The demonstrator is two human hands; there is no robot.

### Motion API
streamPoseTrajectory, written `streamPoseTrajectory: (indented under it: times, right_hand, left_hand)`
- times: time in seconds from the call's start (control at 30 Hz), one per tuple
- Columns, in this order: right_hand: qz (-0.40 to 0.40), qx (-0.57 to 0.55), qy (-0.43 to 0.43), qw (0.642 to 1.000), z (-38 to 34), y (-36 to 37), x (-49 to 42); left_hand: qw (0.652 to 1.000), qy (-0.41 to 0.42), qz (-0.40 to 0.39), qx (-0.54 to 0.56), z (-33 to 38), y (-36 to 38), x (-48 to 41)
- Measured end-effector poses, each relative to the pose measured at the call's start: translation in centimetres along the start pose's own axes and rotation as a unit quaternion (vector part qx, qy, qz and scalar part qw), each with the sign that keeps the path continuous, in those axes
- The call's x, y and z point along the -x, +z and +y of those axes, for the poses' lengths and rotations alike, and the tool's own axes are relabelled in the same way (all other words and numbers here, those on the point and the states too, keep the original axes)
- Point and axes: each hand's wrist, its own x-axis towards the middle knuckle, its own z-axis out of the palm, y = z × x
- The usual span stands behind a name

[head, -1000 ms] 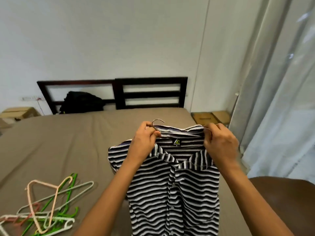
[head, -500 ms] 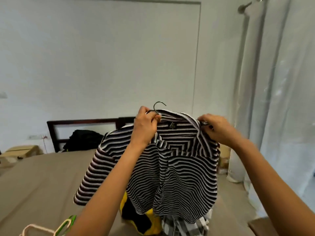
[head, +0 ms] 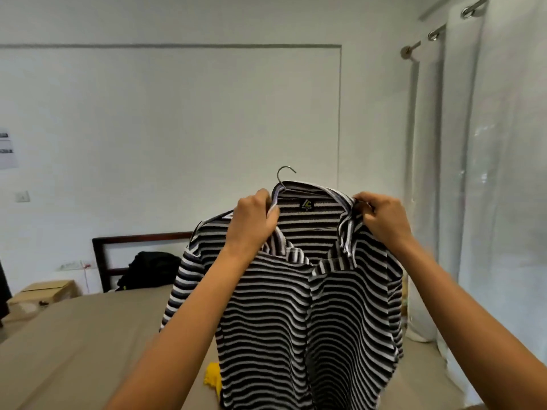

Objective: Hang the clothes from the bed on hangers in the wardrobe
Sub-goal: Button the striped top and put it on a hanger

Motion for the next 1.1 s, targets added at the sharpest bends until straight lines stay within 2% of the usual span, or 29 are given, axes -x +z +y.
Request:
streamPoseTrajectory:
  times: [0.07,0.13,0.17,0.23,0.27,0.3,0.4,0.5,0.6,0.67,0.73,0.77,0.8,0.83,0.9,0.93,1.0,1.1]
  right_hand:
    - [-0.006,-0.010,0.010,1.000,0.1,-0.6,-0.3]
    - [-0.022,-0.026,0.024,0.999,0.5,-1.5,-0.5]
    - [-0.028,-0.035,0.031,0.999,0.8,-2.0,-0.5]
    - [-0.035,-0.050,0.038,0.997,1.1,-2.8,-0.6]
    - [-0.041,-0.055,0.037,0.997,1.2,-3.0,-0.7]
    - [-0.051,-0.062,0.034,0.996,1.2,-3.1,-0.8]
    - [-0.078,-0.142,0.047,0.986,1.3,-3.6,-1.0]
    - [-0.061,-0.247,0.095,0.962,1.3,-4.3,-1.2]
    - [-0.126,-0.237,0.196,0.943,1.2,-5.8,-2.1]
    - [-0.186,-0.251,0.307,0.899,1.3,-6.7,-3.1]
    - [-0.191,-0.289,0.397,0.850,1.4,-6.8,-3.7]
    - [-0.175,-0.285,0.421,0.843,1.5,-6.3,-3.9]
    - [-0.154,-0.257,0.415,0.859,1.7,-5.7,-3.9]
    - [-0.136,-0.204,0.375,0.894,1.8,-5.1,-3.6]
    - [-0.073,-0.106,0.243,0.961,1.6,-4.7,-2.6]
    - [-0.050,-0.113,0.176,0.977,1.7,-4.9,-2.0]
    - [-0.045,-0.150,0.051,0.986,2.1,-5.4,-0.7]
    - [-0.069,-0.082,-0.087,0.990,3.1,-5.1,0.3]
  left_hand:
    - [0.997,-0.004,-0.012,0.072,0.4,-1.0,-0.8]
    - [0.999,0.004,0.011,0.033,-1.1,-2.0,-1.5]
    - [1.000,0.006,-0.002,-0.012,-2.4,-2.4,-1.8]
    - [0.991,-0.005,-0.113,-0.072,-4.4,-2.6,-1.9]
    - [0.985,-0.011,-0.160,-0.070,-4.9,-2.3,-1.7]
    - [0.984,-0.012,-0.172,-0.047,-5.2,-1.8,-1.4]
    - [0.994,-0.014,-0.106,0.026,-5.0,-0.9,-0.6]
    - [0.996,-0.037,-0.063,0.041,-4.7,-1.1,-0.2]
    - [0.998,-0.009,-0.057,0.040,-3.8,-1.2,-0.1]
    - [0.997,0.022,-0.062,0.050,-3.2,-1.5,0.0]
    - [0.996,0.047,-0.060,0.055,-2.8,-1.7,-0.2]
    - [0.996,0.055,-0.057,0.052,-2.7,-1.8,-0.3]
    - [0.996,0.057,-0.052,0.048,-2.5,-1.8,-0.4]
    - [0.996,0.055,-0.044,0.045,-2.4,-1.7,-0.5]
    - [0.999,0.035,-0.021,0.036,-2.5,-1.6,-0.5]
    - [0.999,0.020,-0.010,0.033,-2.6,-1.7,-0.5]
    - [0.999,-0.004,0.000,0.032,-2.9,-1.8,-0.5]
    - [0.999,-0.016,0.002,0.044,-2.8,-2.2,-0.7]
